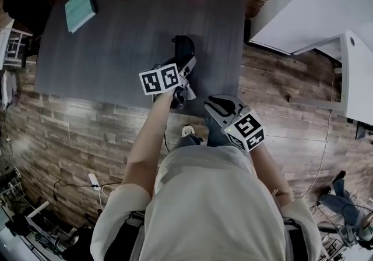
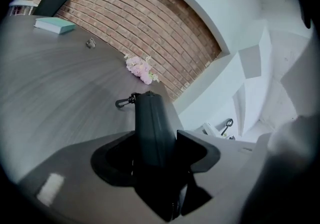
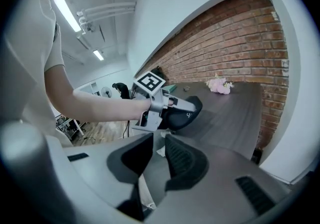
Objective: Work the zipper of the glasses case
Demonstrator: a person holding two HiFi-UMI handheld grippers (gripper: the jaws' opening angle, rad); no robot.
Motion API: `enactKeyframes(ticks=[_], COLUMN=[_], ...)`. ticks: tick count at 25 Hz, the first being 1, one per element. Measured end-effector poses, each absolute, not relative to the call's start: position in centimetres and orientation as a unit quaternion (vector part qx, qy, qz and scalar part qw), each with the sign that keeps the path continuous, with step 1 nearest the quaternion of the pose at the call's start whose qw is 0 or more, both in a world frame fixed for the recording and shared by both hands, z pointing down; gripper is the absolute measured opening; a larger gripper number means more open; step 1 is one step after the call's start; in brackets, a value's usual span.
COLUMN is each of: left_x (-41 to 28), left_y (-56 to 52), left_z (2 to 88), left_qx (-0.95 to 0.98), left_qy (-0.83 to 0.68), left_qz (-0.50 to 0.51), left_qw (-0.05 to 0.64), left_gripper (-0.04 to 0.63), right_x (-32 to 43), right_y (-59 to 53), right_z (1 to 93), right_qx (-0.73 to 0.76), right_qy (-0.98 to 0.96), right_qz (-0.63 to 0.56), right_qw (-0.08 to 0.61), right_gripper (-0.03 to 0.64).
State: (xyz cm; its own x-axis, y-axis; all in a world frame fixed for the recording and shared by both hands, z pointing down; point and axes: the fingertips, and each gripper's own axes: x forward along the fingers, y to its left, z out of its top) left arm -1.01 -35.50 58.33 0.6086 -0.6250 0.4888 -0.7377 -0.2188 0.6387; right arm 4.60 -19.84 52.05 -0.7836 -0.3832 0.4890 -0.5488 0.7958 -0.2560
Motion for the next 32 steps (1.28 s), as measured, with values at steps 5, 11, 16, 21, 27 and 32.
enactKeyframes(ticks=[5,11,16,21,27,32], left_x=[-0.8,-1.8,-4.4,-6.1,-6.3,-6.6], left_y=[-36.4,-36.6,-36.7,-35.8,-32.4,-28.0], left_z=[60.6,60.9,60.2,59.4,57.2,54.4], left_qx=[0.763,0.757,0.752,0.75,0.767,0.778], left_qy=[-0.449,-0.464,-0.503,-0.521,-0.513,-0.511], left_qz=[0.104,0.108,0.109,0.106,0.101,0.093], left_qw=[0.453,0.447,0.411,0.394,0.372,0.353], left_gripper=[0.254,0.283,0.322,0.322,0.304,0.205], right_x=[4.7,4.1,3.6,3.1,2.6,2.3], right_y=[-21.1,-21.9,-21.5,-20.6,-19.1,-17.4], right_z=[52.5,52.5,52.5,52.0,51.0,50.0], right_qx=[0.244,0.236,0.234,0.238,0.263,0.301], right_qy=[-0.925,-0.929,-0.93,-0.931,-0.929,-0.921], right_qz=[0.202,0.201,0.197,0.186,0.163,0.15], right_qw=[0.21,0.204,0.205,0.206,0.205,0.197], right_gripper=[0.081,0.08,0.078,0.077,0.065,0.048])
